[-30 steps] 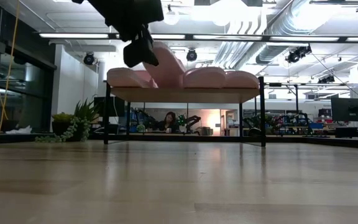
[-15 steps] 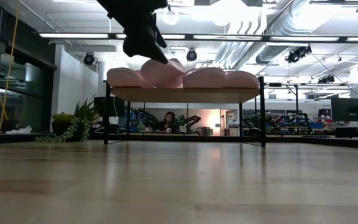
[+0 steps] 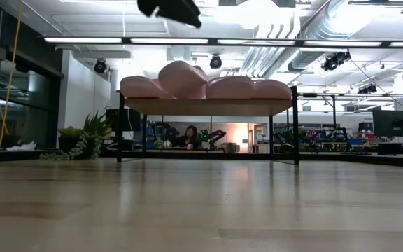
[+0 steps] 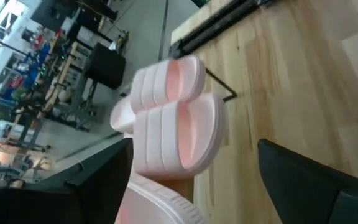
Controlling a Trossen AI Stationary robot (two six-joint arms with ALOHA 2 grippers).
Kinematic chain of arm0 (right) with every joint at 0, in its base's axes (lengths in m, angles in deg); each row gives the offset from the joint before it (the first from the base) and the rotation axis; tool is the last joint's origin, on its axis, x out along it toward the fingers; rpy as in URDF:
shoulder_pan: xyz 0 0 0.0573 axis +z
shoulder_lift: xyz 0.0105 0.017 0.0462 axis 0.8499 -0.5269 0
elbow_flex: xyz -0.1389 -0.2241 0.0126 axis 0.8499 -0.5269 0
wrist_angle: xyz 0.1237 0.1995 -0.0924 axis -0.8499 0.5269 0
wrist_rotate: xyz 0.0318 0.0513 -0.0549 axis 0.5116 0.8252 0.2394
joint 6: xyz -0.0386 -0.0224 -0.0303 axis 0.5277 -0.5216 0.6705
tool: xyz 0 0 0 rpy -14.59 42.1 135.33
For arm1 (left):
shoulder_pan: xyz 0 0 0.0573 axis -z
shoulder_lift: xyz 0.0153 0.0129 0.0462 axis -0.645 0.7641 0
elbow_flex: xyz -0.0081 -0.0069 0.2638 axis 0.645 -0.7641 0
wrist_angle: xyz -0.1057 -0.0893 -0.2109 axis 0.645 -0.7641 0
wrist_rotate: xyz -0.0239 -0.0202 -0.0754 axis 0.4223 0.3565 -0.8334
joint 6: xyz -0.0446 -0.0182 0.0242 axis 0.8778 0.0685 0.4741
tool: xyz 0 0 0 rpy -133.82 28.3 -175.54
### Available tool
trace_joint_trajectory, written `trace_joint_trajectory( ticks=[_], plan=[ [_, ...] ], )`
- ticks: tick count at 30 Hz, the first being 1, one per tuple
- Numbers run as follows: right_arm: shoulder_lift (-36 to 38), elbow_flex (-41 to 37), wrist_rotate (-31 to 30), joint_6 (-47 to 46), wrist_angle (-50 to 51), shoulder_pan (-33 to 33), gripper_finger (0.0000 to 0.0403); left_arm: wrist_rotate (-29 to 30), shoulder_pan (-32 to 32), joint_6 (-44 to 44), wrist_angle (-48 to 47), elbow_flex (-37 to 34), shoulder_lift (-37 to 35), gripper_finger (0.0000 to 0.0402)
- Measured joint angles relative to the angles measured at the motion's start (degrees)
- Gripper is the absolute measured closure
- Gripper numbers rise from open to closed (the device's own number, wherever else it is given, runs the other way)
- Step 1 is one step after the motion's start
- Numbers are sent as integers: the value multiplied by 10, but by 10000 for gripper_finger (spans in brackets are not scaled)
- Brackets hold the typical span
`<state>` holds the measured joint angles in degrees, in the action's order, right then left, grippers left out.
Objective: Pick and place slides into the shelf
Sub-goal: Adjust the pink slide
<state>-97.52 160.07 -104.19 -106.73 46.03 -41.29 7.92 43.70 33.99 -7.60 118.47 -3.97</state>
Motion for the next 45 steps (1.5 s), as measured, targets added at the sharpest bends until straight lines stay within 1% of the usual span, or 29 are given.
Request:
trace_joint_trajectory(
  ticks=[3,9,12,14,19,21,23,27,30,34,37,41,45],
  plan=[
    [0,0,19,12,4,-23,276,13,8,0,-23,23,0,89],
    [1,0,95,57,-12,-75,276,26,5,13,-89,41,0,119],
    [2,0,149,101,-40,-101,276,32,6,16,-118,41,-8,134],
    [2,0,200,137,-73,-119,276,30,7,27,-132,41,-16,144],
    [2,0,354,220,-157,-171,276,-5,6,69,-174,41,-54,164],
    [2,0,397,237,-174,-193,276,-18,6,88,-189,41,-75,170],
    [2,0,414,248,-181,-213,276,-33,6,109,-211,41,-98,176],
    [2,0,423,259,-180,-259,276,-69,6,159,-240,41,-140,188],
    [0,-2,467,265,-183,-298,276,-97,6,182,-255,37,-168,199],
    [-2,-42,556,277,-219,-349,276,-125,6,205,-248,13,-200,217],
    [-2,-89,610,281,-243,-383,276,-126,6,214,-231,-15,-224,233],
    [-1,-154,641,285,-272,-412,276,-127,6,239,-227,-51,-252,260],
    [5,-215,655,284,-329,-420,276,-130,6,271,-219,-93,-279,290]
  ],
)
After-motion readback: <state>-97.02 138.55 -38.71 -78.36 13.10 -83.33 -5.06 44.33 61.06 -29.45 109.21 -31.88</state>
